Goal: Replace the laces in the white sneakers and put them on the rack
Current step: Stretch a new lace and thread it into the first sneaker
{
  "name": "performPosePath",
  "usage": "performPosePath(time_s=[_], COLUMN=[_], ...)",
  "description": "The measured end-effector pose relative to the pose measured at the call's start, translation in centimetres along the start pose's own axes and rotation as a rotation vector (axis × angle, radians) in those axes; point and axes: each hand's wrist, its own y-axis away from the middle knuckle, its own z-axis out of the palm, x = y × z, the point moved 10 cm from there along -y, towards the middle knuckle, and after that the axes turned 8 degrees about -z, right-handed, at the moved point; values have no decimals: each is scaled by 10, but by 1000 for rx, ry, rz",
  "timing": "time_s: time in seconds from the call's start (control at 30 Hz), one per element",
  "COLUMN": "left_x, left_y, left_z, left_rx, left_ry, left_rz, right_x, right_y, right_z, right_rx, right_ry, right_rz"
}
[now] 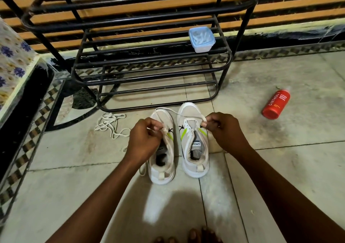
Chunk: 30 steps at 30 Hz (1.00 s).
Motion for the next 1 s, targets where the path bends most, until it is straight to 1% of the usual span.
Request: performPosePath(time_s=[0.07, 0.13, 0.2, 0.37, 0.47, 0.53, 0.6, 0.67, 0.73, 0.83, 1.0], left_x=[-12, -23, -32, -39, -38, -43, -59, -74, -84, -87, -86], left_y=[16, 27, 31, 30, 35, 37, 36, 33, 30, 28, 26], left_z=[-1, -2, -2, -3, -5, -9, -13, -12, -10, -8, -4], left_rx=[6, 15, 26, 54, 69, 91, 99, 81, 49, 13, -31], left_ry=[-16, 2, -17, -96, -125, -69, 41, 135, 201, 261, 348], left_rz=[-7, -23, -19, 49, 93, 55, -64, -156, -206, -226, -229], right_x=[-17, -40, -56, -69, -76, -82, -88, -90, -82, -71, -66], right_y=[3, 8, 13, 16, 14, 12, 10, 6, 3, 0, -1], right_z=[12, 24, 39, 75, 91, 100, 109, 116, 124, 135, 145], right_rx=[-22, -20, -32, -70, -71, -72, -65, -32, -25, -36, -64], right_ry=[-18, 11, -16, -133, -131, -93, -83, -63, -29, 18, 33], right_rz=[-19, -120, -198, -192, -175, -169, -181, -226, -201, -144, -119])
